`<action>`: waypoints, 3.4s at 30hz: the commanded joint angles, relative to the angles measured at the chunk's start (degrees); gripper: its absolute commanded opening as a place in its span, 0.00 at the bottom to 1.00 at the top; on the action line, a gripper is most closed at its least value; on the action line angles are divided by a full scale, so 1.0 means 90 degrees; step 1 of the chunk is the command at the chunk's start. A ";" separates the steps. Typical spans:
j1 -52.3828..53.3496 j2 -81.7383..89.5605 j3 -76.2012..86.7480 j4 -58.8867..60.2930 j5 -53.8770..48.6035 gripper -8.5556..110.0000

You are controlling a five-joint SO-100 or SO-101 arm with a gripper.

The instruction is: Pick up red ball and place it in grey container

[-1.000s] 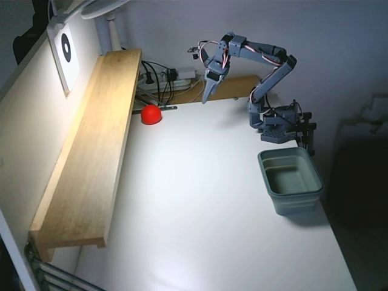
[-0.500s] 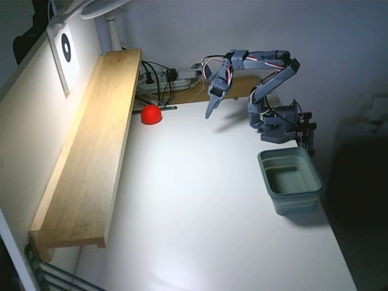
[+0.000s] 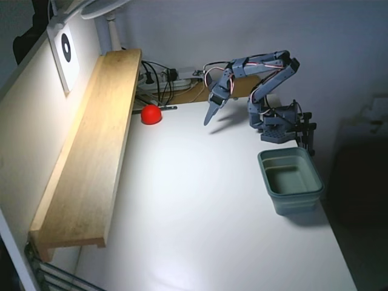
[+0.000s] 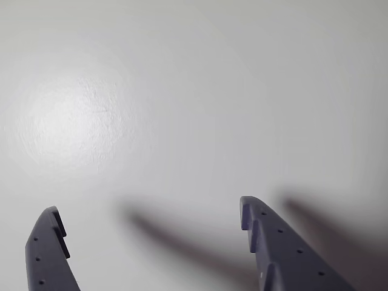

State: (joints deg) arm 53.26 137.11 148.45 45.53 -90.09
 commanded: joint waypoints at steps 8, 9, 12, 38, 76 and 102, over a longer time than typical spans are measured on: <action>0.0002 0.0064 0.0026 -0.1021 0.0010 0.39; 0.0002 0.0064 0.0026 -0.1098 0.0010 0.39; 0.0002 0.0064 0.0026 -0.1403 0.0010 0.39; 0.0002 -0.1318 0.1346 -0.4531 0.0010 0.39; -0.0444 -0.1318 0.1346 -0.4531 0.0010 0.39; -0.0444 -0.4738 -0.0479 -0.6126 0.0010 0.39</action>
State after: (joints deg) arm 49.13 96.15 147.30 -8.70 -90.26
